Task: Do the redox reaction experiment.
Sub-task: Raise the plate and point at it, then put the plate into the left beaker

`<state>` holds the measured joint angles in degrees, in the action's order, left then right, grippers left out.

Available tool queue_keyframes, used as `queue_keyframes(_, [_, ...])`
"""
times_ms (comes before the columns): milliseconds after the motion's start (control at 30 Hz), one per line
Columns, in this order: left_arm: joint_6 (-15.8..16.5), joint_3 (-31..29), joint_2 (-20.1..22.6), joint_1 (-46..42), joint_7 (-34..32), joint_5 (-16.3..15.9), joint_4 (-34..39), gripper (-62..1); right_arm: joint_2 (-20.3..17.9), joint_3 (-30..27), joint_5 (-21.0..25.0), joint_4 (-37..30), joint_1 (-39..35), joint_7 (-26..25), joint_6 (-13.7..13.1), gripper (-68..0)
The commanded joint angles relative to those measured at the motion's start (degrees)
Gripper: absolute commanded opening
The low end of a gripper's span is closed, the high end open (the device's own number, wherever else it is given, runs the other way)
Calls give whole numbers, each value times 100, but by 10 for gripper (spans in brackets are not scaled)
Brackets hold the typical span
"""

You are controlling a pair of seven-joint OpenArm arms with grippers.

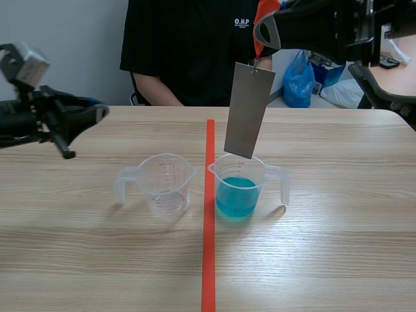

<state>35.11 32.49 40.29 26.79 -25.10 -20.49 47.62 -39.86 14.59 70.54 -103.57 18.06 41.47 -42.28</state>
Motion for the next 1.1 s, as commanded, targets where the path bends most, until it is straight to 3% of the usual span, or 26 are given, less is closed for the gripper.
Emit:
queue_keyframes(0, [-52, -59, 352, -339, -232, -166, 70, -565, -92, -120, 85, -74, 94, -63, -44, -660])
queue_keyframes(133, [-114, -428, 1001, -1322, -619, -382, 70, -565, -92, -120, 85, -74, 94, -63, -44, -660])
queue_keyframes(267, [-114, -1283, 1248, -2533, -944, -420, 70, -565, -92, -120, 85, -74, 94, -63, -44, -660])
queue_keyframes(433, [-114, -2662, 1099, -4113, -1504, -417, 72, -565, -92, -120, 85, -74, 94, -66, -44, -660])
queue_keyframes(633, [-125, -4148, 472, -5834, -2253, -332, 229, -565, -92, -120, 85, -74, 94, -66, -44, -660])
queue_keyframes(833, [-616, -5134, -376, -7169, -2861, 632, 632, -565, -92, -120, 85, -74, 94, -66, -44, -660])
queue_keyframes(1067, [-1246, -5508, -1180, -8059, -3250, 1773, 1263, -565, -92, -118, 85, -74, 96, -66, -44, -660])
